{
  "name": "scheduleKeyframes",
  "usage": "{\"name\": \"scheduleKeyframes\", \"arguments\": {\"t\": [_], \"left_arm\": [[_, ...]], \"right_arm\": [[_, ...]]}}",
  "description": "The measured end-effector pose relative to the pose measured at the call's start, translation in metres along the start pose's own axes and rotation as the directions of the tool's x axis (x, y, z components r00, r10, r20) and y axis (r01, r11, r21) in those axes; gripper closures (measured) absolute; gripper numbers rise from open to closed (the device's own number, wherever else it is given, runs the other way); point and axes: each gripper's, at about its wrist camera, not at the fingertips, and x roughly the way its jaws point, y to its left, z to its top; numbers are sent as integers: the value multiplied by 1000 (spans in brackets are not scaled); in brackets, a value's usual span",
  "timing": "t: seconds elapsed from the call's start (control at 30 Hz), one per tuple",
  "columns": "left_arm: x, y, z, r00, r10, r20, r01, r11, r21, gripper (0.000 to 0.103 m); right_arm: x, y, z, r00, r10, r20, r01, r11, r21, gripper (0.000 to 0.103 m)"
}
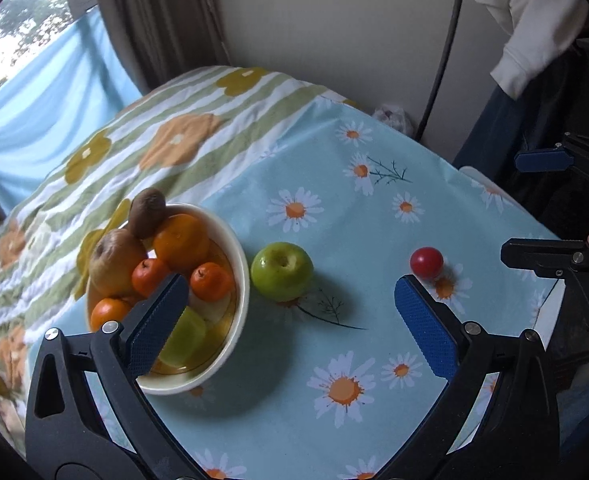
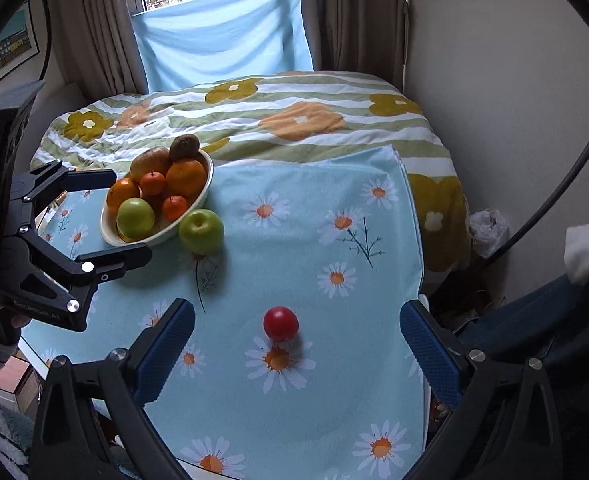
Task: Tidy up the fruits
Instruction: 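Move the left tool to the second green apple while the right tool moves to a red plum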
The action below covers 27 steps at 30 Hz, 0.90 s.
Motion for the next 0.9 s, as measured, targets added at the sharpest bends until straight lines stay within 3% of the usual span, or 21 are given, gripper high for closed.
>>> {"name": "scheduleKeyframes", "arguments": {"t": [0.27, 0.47, 0.63, 0.83, 0.9], "left_arm": [[46, -1, 4, 998, 11, -60, -2, 988, 153, 3], [72, -4, 8, 995, 11, -99, 14, 969, 246, 19], [85, -8, 9, 993, 12, -118, 24, 954, 300, 19], [96, -12, 8, 991, 32, -131, 14, 943, 332, 19], [98, -14, 7, 990, 39, -135, 10, 939, 344, 25]], "right_arm": [[35, -9, -25, 999, 18, -50, -15, 999, 51, 1], [58, -10, -33, 996, 26, -90, -19, 997, 72, 6], [72, -6, -33, 992, 17, -126, -10, 998, 62, 20], [83, 0, -31, 989, 36, -142, -29, 998, 53, 29], [85, 1, -31, 989, 37, -143, -30, 998, 49, 34]]}}
